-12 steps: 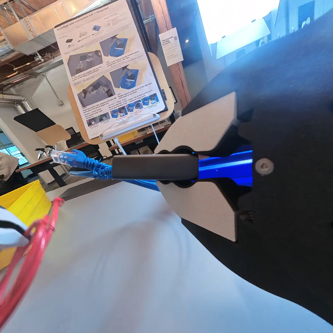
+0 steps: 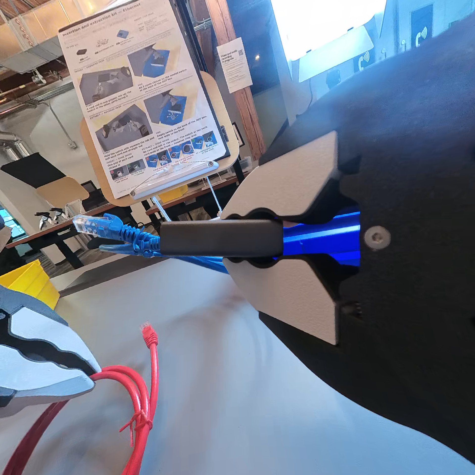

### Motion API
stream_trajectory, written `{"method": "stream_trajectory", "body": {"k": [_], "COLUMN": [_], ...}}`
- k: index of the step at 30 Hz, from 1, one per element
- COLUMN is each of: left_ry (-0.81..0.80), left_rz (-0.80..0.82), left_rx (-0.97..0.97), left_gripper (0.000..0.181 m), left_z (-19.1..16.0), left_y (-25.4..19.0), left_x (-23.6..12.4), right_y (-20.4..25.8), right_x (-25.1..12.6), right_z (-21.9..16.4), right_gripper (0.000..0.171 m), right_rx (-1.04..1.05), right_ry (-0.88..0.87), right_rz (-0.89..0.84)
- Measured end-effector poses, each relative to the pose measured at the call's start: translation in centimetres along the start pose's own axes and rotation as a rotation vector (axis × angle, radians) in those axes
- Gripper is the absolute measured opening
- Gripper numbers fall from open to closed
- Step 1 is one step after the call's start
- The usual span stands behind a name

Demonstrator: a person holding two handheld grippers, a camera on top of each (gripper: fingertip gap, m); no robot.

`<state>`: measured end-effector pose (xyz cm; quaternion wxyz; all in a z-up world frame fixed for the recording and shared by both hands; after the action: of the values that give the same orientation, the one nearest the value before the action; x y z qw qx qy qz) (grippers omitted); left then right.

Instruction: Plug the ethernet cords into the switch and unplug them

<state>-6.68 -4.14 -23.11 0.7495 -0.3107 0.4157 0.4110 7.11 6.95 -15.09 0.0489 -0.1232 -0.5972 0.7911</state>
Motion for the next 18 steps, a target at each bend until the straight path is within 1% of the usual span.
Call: {"method": "stream_trajectory", "body": {"k": [1, 4, 6, 9, 12, 14, 16, 18], "left_ry": [-0.003, -0.040, -0.081, -0.102, -0.029, 0.027, 0.082, 0.125], "left_rz": [0.010, 0.041, 0.074, 0.034, -0.024, -0.069, -0.084, -0.051], "left_rx": [0.003, 0.017, 0.047, 0.143, 0.290, 0.323, 0.345, 0.374], "left_gripper": [0.006, 0.006, 0.016, 0.026, 0.036, 0.043, 0.042, 0.030], "left_z": [0.0, -0.2, -0.4, -1.5, -3.8, -4.9, -5.6, -5.8], "left_y": [0.0, 0.1, 0.1, -1.4, -3.3, -4.4, -5.0, -4.9], "left_x": [0.0, -0.4, -1.1, -2.4, -2.7, -2.1, -1.2, -0.4], "right_y": [-0.1, -0.1, -0.1, -0.2, -0.1, 0.0, 0.2, 0.2], "right_x": [0.0, -0.1, -0.1, -0.1, 0.0, 0.2, 0.3, 0.3], "right_z": [0.0, -0.1, -0.2, -0.3, -0.3, -0.4, -0.4, -0.3], "right_gripper": [0.022, 0.023, 0.023, 0.023, 0.023, 0.022, 0.022, 0.022], "right_rx": [0.002, 0.005, 0.005, 0.009, 0.021, 0.029, 0.029, 0.022], "right_ry": [-0.001, 0.002, 0.005, 0.007, 0.005, 0.006, 0.008, 0.013], "right_rz": [-0.002, -0.003, -0.003, -0.004, 0.001, 0.008, 0.014, 0.013]}}
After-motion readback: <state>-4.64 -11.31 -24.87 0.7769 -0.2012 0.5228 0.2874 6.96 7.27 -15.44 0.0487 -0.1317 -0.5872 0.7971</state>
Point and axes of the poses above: each gripper's, where its closed fingertips meet, x out along the fingers, z out of its top, y = z × x across the jaws, the point moved 2 cm from there along -x, back along the fingers, and after that the axes turned 15 degrees about -x, right-handed, at the moved point
